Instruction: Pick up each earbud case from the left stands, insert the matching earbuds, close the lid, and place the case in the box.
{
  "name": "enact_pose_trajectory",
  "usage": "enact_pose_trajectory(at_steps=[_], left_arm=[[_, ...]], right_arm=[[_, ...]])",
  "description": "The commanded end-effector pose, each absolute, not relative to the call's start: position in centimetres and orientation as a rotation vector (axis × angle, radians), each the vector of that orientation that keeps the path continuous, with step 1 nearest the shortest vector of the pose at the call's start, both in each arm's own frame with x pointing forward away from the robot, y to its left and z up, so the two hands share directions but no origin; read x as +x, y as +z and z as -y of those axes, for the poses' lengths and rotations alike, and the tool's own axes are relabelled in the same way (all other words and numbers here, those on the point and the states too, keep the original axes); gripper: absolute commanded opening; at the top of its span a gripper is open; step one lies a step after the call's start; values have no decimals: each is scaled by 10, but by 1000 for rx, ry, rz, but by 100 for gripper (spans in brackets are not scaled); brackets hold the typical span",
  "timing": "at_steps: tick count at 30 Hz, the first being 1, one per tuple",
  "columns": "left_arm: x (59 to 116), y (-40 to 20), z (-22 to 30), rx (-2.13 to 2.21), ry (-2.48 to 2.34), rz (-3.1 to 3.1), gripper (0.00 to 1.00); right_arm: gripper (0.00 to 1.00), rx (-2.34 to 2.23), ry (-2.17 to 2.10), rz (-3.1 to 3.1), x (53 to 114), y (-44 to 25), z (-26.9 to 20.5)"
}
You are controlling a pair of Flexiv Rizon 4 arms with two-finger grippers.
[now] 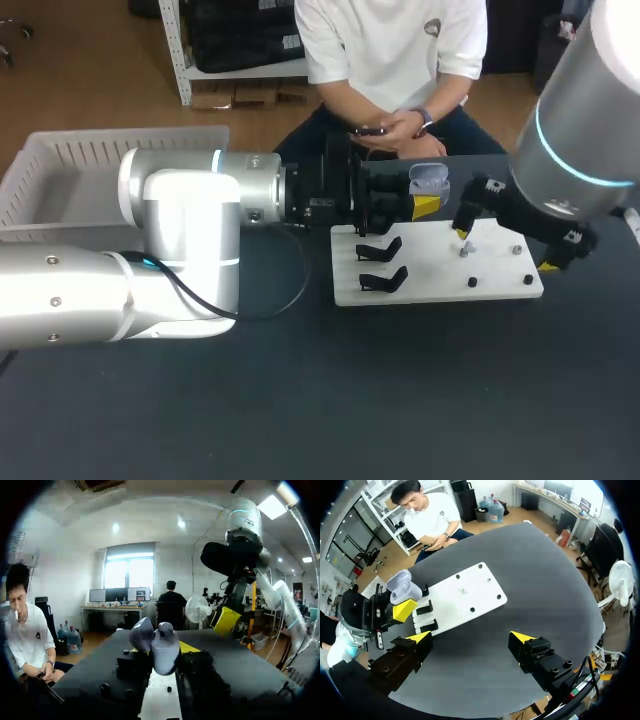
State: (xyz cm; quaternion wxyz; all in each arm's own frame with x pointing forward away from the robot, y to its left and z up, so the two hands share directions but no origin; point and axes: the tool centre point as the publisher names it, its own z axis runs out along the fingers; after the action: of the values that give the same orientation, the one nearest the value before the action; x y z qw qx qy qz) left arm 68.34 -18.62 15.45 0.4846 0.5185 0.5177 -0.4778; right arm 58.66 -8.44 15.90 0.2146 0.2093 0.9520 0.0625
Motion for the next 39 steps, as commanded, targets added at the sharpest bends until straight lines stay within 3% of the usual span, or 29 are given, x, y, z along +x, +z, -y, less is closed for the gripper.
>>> enact_pose_trajectory(at_steps=[1,9,30,39], left_arm=[[682,153,186,1256,-1159,-1255,0],[682,153,186,1256,-1159,-1255,0],[682,153,186,1256,-1159,-1255,0],[684,158,161,1210,-1142,-1283,0]], right_arm=[[100,514,280,-2597,597,130,87],[100,458,354,-2622,619,86,84],[100,458,354,-2622,619,86,84],[100,462,361,-2635,628,81,85]])
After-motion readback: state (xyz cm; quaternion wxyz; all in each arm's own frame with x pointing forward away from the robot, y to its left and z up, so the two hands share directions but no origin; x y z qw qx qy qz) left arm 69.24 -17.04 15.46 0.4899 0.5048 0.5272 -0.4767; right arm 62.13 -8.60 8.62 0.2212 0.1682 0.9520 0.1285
